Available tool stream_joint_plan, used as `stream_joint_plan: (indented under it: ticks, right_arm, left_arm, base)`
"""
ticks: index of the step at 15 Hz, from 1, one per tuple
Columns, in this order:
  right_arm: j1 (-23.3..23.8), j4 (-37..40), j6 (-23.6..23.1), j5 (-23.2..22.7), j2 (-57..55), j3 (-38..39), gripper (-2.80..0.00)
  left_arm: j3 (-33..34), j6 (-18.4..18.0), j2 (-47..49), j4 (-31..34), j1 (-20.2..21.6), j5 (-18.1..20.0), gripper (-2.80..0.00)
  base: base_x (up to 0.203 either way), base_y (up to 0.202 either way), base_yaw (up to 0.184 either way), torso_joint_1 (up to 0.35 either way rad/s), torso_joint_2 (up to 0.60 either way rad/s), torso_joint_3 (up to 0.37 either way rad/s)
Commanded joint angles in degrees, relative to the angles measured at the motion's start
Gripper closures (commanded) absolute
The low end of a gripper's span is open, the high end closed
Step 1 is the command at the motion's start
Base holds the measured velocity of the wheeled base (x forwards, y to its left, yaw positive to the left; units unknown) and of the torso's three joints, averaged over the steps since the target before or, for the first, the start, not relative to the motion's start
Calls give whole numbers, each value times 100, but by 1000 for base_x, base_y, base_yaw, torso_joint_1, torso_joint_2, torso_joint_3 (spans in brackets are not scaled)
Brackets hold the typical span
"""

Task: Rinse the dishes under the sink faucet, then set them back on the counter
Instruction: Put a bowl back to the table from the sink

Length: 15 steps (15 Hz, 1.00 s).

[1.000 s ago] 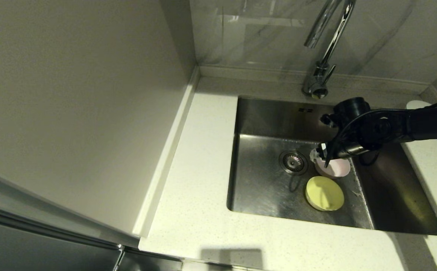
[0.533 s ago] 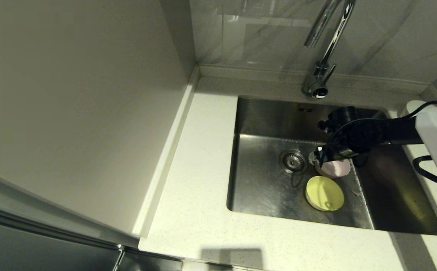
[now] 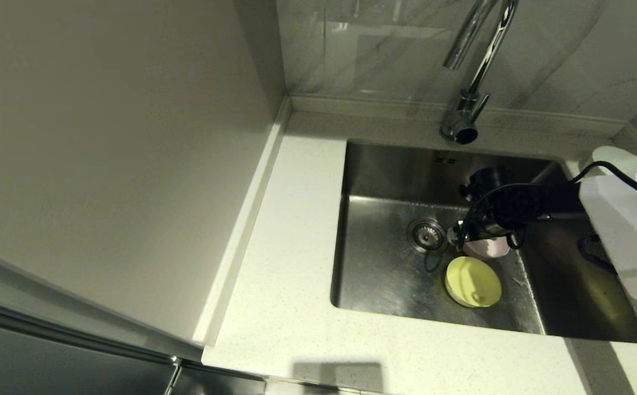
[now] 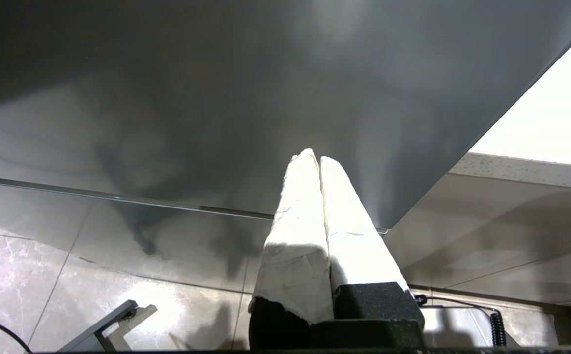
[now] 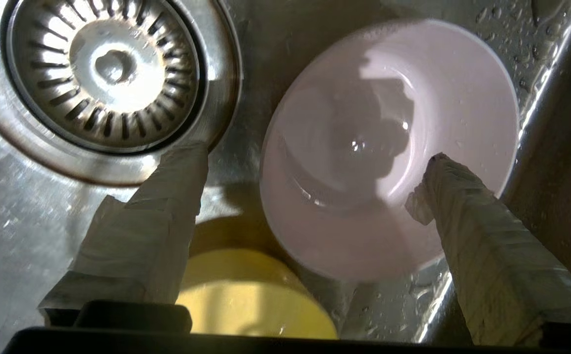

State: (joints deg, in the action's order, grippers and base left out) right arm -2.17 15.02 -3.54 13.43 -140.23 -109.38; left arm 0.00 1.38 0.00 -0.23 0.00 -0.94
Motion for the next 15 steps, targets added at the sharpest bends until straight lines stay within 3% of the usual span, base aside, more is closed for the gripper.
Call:
stream_joint_plan:
  ticks: [1, 3, 4, 15]
  right_arm:
    - [-3, 10, -20, 104, -209, -171, -280]
    - [-3, 19, -112, 133, -225, -171, -280]
    - [-3, 19, -112, 133, -233, -154, 0]
    - [32, 40, -173, 97, -3, 219, 0]
  left_arm:
    - [0, 3, -9, -3, 0, -3, 0]
    - [0, 3, -9, -3, 0, -3, 0]
    - [0, 3, -9, -3, 0, -3, 0]
    - [0, 3, -9, -3, 0, -3, 0]
  base:
    - [0, 0, 0, 0, 0, 0]
    - [0, 0, 0, 0, 0, 0]
    - [0, 0, 0, 0, 0, 0]
    - [0, 0, 0, 0, 0, 0]
